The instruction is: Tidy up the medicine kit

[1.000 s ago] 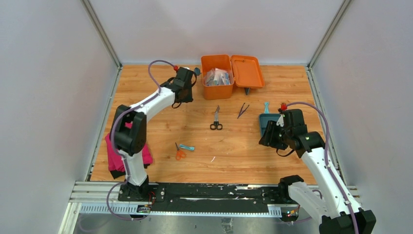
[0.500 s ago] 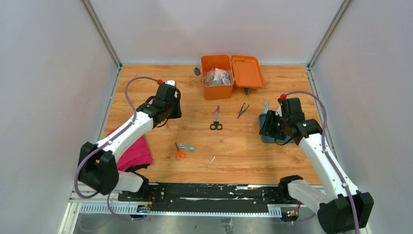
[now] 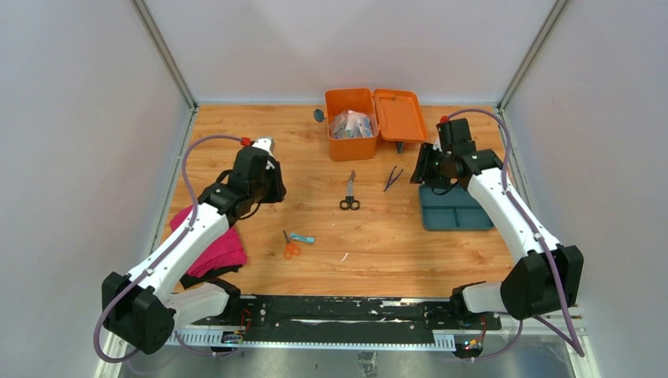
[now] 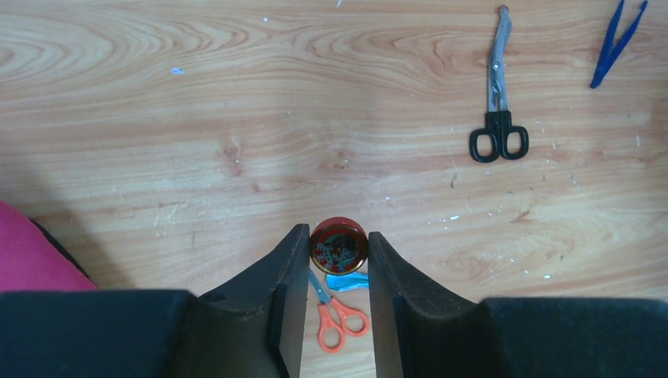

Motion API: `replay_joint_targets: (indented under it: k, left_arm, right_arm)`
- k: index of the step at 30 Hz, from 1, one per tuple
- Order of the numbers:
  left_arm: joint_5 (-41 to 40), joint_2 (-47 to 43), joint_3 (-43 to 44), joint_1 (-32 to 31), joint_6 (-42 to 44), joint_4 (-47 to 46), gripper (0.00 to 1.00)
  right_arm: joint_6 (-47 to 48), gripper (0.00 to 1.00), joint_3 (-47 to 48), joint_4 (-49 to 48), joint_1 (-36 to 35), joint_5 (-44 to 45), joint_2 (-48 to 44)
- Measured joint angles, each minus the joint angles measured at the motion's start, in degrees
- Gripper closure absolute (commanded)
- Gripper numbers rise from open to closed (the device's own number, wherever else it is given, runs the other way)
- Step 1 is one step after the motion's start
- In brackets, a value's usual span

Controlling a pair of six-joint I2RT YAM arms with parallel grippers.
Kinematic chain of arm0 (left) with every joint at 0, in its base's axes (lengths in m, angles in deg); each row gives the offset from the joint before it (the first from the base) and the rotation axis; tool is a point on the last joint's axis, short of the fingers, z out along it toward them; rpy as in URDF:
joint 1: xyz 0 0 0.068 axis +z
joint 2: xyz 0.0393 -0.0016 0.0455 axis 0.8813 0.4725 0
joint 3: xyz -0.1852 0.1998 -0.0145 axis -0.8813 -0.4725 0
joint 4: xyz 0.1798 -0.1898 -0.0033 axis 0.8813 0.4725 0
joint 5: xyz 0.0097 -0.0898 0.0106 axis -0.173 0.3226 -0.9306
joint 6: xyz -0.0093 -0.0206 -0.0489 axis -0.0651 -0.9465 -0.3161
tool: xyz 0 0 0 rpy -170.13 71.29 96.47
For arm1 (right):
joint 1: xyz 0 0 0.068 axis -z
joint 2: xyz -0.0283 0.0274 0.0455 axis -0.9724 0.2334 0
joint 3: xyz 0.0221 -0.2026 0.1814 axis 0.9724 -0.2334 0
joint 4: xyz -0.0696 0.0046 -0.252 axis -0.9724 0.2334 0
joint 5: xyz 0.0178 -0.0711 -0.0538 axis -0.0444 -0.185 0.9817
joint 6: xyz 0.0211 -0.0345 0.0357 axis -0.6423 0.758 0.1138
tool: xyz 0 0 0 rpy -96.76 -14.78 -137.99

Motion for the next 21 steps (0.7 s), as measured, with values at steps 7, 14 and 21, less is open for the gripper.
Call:
replay_joint_targets:
  k: [7, 14, 21]
  left_arm:
    - [1.0, -2.2, -1.4, 0.0, 0.1, 0.4, 0.70]
    - [1.2, -4.2, -3.1, 0.0, 0.3, 1.4, 0.69]
    - [1.2, -6.1, -4.2, 0.0, 0.2, 2.0, 0.69]
  right_arm:
    - [0.0, 0.49, -2.7, 0.0, 2.0, 6.3, 1.6]
    - [0.7, 0.44, -4.0, 0.3, 2.7, 5.1, 9.7]
    - [1.0, 0.43, -8.4, 1.0, 2.6, 6.5, 12.0]
